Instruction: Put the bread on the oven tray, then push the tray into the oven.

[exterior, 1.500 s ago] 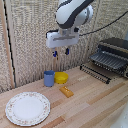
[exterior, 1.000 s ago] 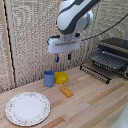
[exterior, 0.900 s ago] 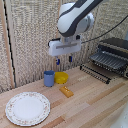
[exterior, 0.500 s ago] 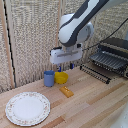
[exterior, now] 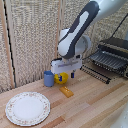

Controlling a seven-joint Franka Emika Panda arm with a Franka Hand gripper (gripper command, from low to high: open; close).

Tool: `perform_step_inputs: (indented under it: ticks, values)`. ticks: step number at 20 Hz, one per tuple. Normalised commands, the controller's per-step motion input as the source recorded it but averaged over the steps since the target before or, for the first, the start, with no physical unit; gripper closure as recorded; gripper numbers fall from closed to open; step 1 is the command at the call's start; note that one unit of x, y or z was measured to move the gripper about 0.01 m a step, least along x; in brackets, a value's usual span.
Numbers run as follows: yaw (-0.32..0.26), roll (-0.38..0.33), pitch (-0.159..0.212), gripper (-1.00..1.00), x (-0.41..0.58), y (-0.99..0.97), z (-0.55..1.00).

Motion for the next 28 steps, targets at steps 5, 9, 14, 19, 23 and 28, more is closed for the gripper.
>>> perform_step_inputs:
  ticks: [5, 9, 14, 19, 23, 28]
  values:
    - [0.032, -0.016, 0.031, -1.0, 0.03, -0.01, -0.37]
    - [0.076, -0.025, 0.004, -1.0, 0.173, 0.0, -0.29]
    - [0.069, -0.011, -0.001, -1.0, 0.219, 0.0, -0.19]
    - [0.063, -0.035, -0.003, 1.0, 0.211, 0.01, -0.16]
    - [0.017, -0.018, 0.008, 1.0, 0.046, 0.05, -0.05]
    - [0.016, -0.021, 0.001, 1.0, 0.0, 0.12, 0.0]
